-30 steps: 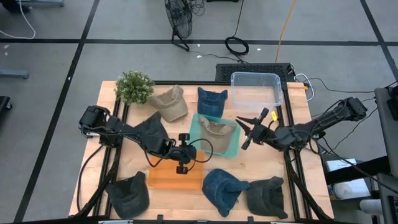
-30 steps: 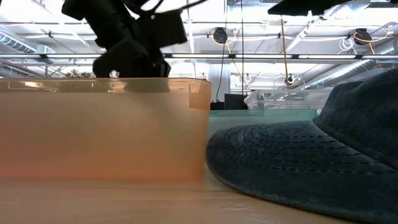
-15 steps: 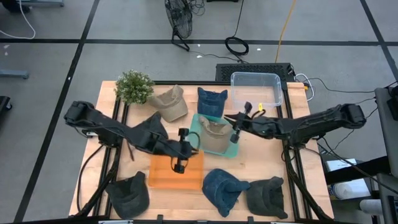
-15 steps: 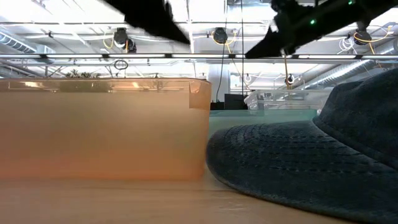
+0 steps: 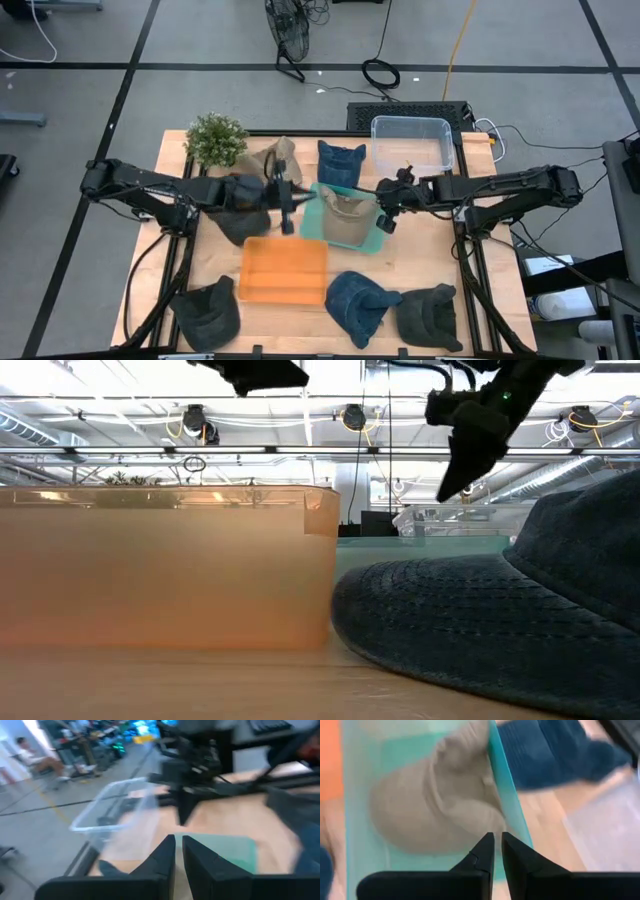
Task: Pick & Place hat
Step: Adjust the bins on the table
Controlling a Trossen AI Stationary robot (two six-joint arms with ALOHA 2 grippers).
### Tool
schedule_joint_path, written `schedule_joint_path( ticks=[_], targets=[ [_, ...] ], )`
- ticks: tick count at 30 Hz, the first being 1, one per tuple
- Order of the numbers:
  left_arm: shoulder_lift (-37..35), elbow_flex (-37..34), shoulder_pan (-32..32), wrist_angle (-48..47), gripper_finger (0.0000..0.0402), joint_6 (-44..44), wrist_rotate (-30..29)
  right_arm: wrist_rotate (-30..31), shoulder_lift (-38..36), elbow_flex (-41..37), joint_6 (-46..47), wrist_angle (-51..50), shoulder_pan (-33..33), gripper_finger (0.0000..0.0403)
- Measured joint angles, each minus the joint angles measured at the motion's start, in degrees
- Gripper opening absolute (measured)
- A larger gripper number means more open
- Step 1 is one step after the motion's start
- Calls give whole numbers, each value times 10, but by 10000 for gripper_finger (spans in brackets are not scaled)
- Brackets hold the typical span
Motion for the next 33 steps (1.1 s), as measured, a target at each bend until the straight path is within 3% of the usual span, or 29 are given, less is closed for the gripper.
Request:
schedule_joint_path(
  ticks=[5, 12, 18, 28, 33],
  targets=[
    [0, 0, 38, 7, 46, -6, 5, 0, 0, -2, 92, -74, -5, 40],
    [-17, -1, 59, -24, 46, 2, 5, -1, 1, -25, 182, -67, -5, 102],
    [-73, 0, 60, -98, 46, 8, 7, -1, 2, -54, 306, -60, -5, 142],
    [-172, -22, 60, -148, 46, 3, 64, -13, 1, -101, 351, 84, -4, 149],
    [-211, -38, 60, -142, 46, -1, 56, -26, 9, -115, 370, 84, -4, 144]
  ],
)
